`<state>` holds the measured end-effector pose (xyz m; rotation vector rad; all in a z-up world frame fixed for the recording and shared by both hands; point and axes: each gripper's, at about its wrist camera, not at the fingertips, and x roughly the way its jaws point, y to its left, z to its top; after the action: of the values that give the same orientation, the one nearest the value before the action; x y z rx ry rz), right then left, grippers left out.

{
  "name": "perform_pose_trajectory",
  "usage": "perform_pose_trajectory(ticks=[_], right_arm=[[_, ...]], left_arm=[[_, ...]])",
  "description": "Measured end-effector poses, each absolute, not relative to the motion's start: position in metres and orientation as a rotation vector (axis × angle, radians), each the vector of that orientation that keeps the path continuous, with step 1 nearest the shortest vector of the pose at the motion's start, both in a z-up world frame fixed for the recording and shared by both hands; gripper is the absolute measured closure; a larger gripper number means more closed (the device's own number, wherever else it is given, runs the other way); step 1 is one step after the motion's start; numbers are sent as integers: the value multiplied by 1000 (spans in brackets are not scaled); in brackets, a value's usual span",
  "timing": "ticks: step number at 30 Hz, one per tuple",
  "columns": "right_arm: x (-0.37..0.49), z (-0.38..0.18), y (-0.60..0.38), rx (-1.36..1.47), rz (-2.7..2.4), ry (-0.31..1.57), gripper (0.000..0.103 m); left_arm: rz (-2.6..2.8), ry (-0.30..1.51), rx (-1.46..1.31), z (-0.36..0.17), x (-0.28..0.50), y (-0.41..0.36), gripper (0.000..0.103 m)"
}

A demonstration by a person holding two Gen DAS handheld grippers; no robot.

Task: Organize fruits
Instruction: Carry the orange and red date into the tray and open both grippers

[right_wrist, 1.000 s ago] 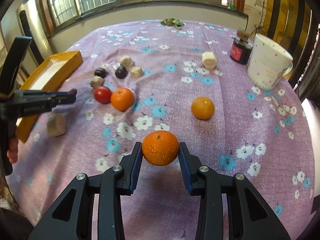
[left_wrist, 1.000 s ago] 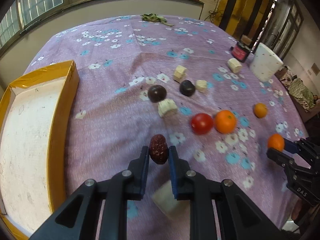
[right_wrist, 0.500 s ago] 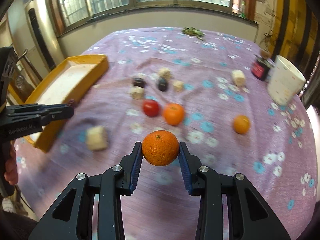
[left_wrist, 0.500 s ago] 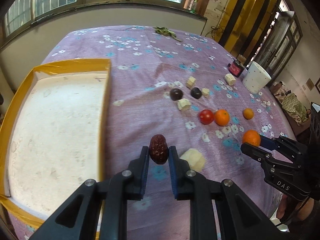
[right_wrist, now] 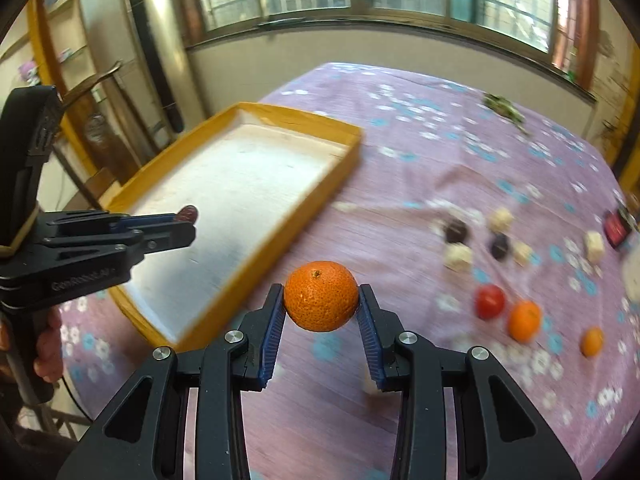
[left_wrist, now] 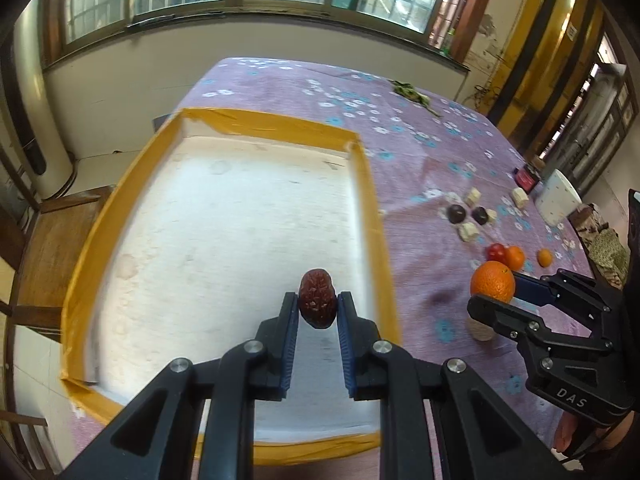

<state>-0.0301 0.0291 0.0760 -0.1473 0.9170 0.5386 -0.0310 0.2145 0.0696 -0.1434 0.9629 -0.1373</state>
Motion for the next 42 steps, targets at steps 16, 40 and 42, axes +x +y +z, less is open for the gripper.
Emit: perform_pose_trajectory(ticks=[16,40,42], right_arm=[[-27,39,130,-216,725,1015,68],[-40,39,128,-286,677,1003,63],[-43,43,120,-274,667,992,63]], left_arm=[[6,1035,-179,35,-41,293,81],[98,1016,17,26,-49,279,54],[121,1004,22,29,-53,280,46]])
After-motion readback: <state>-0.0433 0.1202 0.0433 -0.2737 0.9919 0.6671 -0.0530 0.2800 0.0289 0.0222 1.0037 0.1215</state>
